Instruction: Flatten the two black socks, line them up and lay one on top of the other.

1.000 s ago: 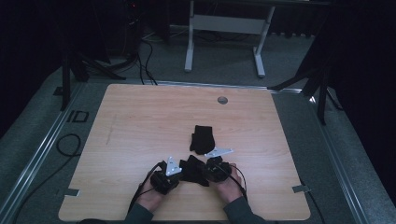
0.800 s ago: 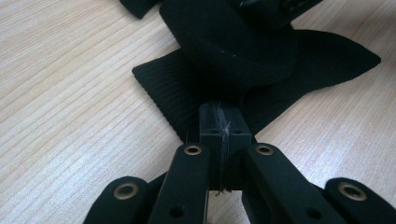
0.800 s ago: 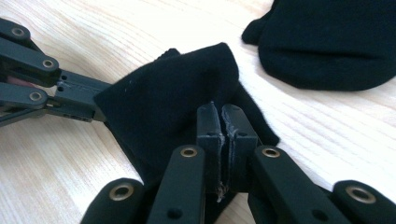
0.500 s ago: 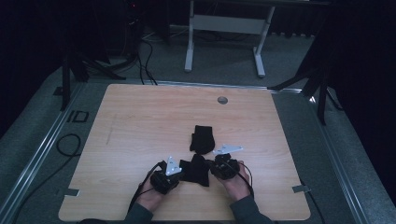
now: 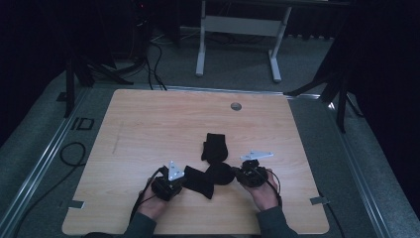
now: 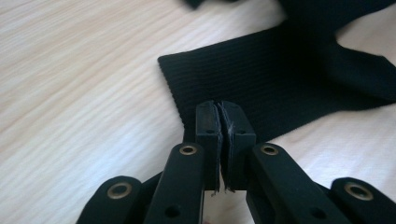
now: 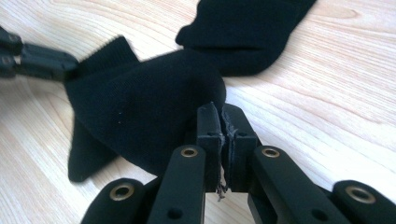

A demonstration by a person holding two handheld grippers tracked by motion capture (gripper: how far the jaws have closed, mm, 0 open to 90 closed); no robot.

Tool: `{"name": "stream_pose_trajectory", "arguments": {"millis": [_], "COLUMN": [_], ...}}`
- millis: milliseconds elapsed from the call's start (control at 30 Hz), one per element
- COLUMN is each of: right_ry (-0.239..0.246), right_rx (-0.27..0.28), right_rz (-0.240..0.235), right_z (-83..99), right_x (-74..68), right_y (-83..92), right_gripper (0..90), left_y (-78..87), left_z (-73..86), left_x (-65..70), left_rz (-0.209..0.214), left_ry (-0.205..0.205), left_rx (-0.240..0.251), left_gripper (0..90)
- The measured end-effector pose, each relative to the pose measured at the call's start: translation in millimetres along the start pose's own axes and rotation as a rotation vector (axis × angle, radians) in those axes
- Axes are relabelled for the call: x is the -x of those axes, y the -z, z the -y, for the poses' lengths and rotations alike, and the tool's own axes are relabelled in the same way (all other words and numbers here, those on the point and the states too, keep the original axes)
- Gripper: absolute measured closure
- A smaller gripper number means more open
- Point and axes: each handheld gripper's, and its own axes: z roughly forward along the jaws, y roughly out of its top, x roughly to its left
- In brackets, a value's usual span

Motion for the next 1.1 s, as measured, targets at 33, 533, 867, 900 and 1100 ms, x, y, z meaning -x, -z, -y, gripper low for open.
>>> {"name": "stream_pose_trajectory", "arguments": {"millis": [33, 533, 867, 900, 1100], "right_ry": [0.0, 0.062, 0.06, 0.056, 0.032], "right_rx": [-0.003, -0.139, -0.158, -0.16, -0.162], "right_rz": [0.002, -0.032, -0.018, -0.011, 0.02], "right_z": [0.8, 13.6, 15.7, 15.8, 17.1], "right_x": [1.8, 0.9, 3.8, 5.0, 11.9], "right_y": [0.9, -13.4, -17.0, -16.4, -16.7], "right_gripper": [86.5, 86.2, 85.5, 85.2, 84.2], "left_y": [0.8, 15.3, -3.3, -4.7, -11.0], "left_z": [0.5, 3.1, -6.7, -7.3, -7.6], "left_x": [-3.3, -36.6, 4.0, 8.1, 15.9], "left_rz": [-0.007, -0.078, 0.052, 0.063, 0.067], "left_ry": [0.008, 0.104, 0.013, -0.002, -0.033], "left_rx": [-0.003, 0.052, 0.058, 0.052, 0.004], "left_gripper": [86.8, 82.4, 81.7, 81.8, 85.7]}}
